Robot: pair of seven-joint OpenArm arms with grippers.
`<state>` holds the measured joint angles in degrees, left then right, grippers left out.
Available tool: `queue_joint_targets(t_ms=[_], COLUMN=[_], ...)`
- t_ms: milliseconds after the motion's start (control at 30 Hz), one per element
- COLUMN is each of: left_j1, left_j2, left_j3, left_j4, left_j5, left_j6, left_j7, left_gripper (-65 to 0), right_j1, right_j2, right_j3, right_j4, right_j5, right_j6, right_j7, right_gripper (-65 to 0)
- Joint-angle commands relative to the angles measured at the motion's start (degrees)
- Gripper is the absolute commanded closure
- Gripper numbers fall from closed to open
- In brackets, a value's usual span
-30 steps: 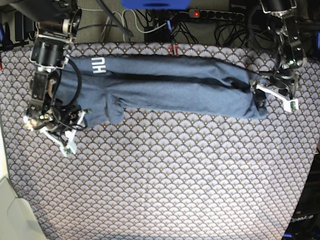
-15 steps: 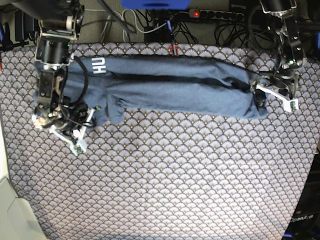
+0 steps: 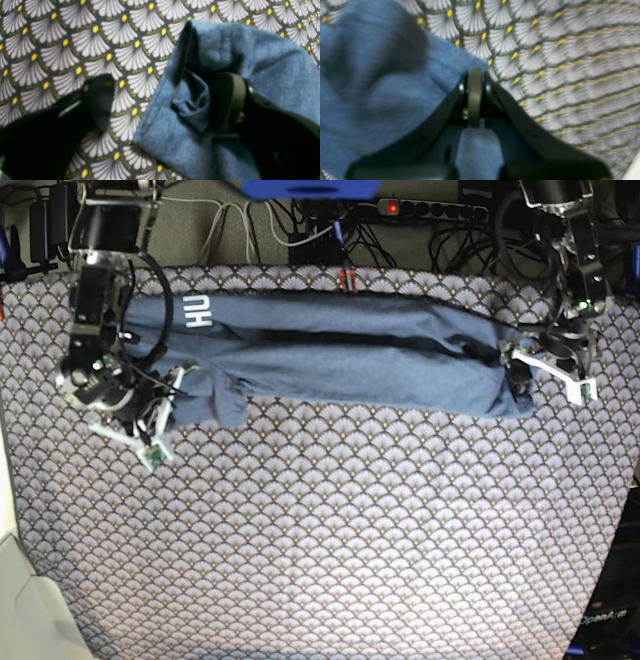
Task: Fold the T-shirt properly
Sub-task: 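Grasp the shirt end with the right gripper and tuck it inward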
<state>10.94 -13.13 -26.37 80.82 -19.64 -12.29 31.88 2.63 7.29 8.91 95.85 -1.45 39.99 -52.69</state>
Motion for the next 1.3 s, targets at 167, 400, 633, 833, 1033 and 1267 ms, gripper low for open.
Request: queue_joint_targets(t_ms=[167,400,633,833,1033,1267], left_j1=[-0.17,-1.14,-1.23,-1.31,-1.31,-1.31], left_j2=[-0.37,-0.63,-0.46,-0.46,-0.46,-0.55], left_j3=[-0.05,2.24,3.29,3.29,3.29,3.29], left_j4=[1.16,0.55,0.46,0.46,0.55,0.63], left_j5=[-0.71,-0.8,-0.71,-0.71,-0.71,-0.71], left_j6=[-0.58,-0.67,-0.67,-0.67,-0.67,-0.67], left_j7=[0.25,0.17,0.17,0.17,0.08,0.08], left_gripper=[-56.8,-32.2,-21.5,-21.2,-11.6,-0.5], right_j1=[-4.52,-11.38,-19.56,-25.45,-30.63,-30.37], right_j2=[0.32,0.32,0.32,0.32,0.14,0.23], right_j3=[0.1,0.19,4.5,5.38,5.38,5.55], right_j4=[12.5,18.65,19.0,19.0,19.27,19.0], right_j5=[0.27,0.27,0.35,0.44,0.44,0.44], right_j6=[0.01,0.01,0.01,0.01,0.01,0.01], right_j7=[-4.06,-4.32,-3.71,-1.6,5.96,6.31], right_gripper=[0.0,0.0,0.0,0.0,0.0,0.0])
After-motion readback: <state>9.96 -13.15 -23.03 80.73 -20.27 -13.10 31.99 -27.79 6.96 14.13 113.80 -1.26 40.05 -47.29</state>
